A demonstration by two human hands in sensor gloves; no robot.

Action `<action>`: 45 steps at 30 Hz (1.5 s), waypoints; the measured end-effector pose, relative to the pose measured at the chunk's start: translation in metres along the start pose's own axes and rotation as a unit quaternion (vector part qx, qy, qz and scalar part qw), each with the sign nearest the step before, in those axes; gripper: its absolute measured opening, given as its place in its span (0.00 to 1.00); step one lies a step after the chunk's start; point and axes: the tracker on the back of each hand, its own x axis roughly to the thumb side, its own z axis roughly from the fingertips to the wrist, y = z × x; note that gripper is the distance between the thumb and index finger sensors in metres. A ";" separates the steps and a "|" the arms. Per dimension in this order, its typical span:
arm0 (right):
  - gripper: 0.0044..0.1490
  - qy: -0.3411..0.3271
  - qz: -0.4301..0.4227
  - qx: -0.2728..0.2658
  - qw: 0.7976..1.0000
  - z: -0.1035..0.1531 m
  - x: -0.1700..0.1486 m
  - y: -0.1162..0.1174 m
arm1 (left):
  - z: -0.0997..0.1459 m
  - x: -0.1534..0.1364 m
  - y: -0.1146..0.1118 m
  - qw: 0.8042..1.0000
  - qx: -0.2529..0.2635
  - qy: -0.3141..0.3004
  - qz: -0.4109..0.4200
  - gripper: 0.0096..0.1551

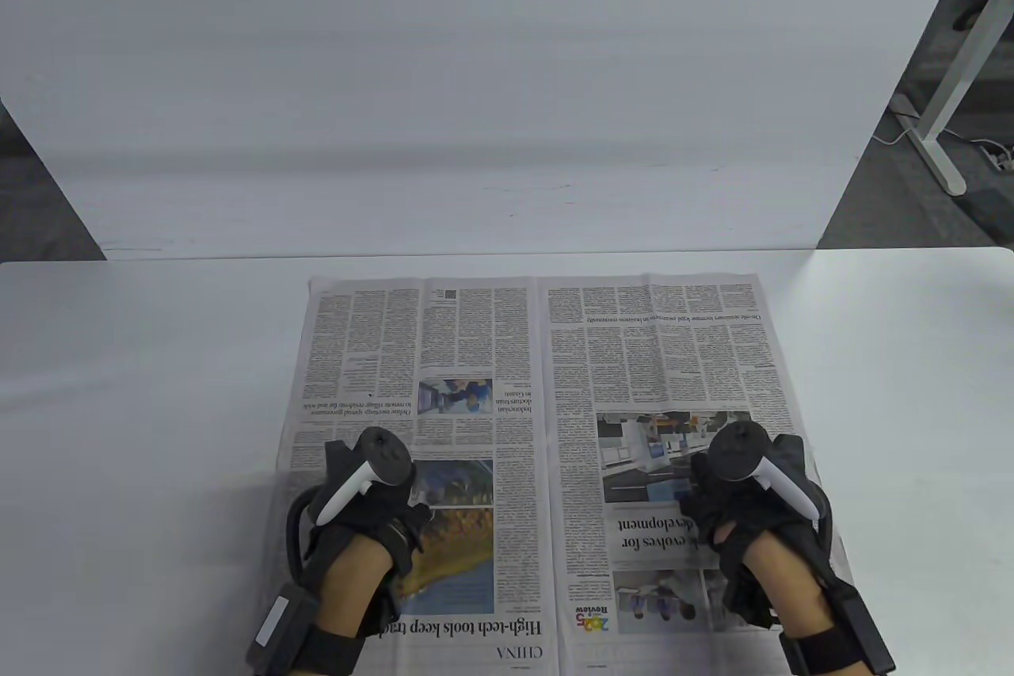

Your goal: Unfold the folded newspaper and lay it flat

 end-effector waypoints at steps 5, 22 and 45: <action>0.46 0.005 0.001 0.005 1.000 -0.004 -0.001 0.004 | -0.001 -0.001 0.000 1.000 0.007 -0.002 0.001 0.41; 0.47 -0.002 -0.001 -0.020 1.000 -0.009 0.004 0.006 | -0.007 0.000 0.003 0.999 0.046 -0.006 0.006 0.42; 0.49 -0.124 0.021 -0.235 0.964 0.027 0.058 0.003 | 0.044 0.070 0.006 0.928 0.329 -0.168 -0.042 0.44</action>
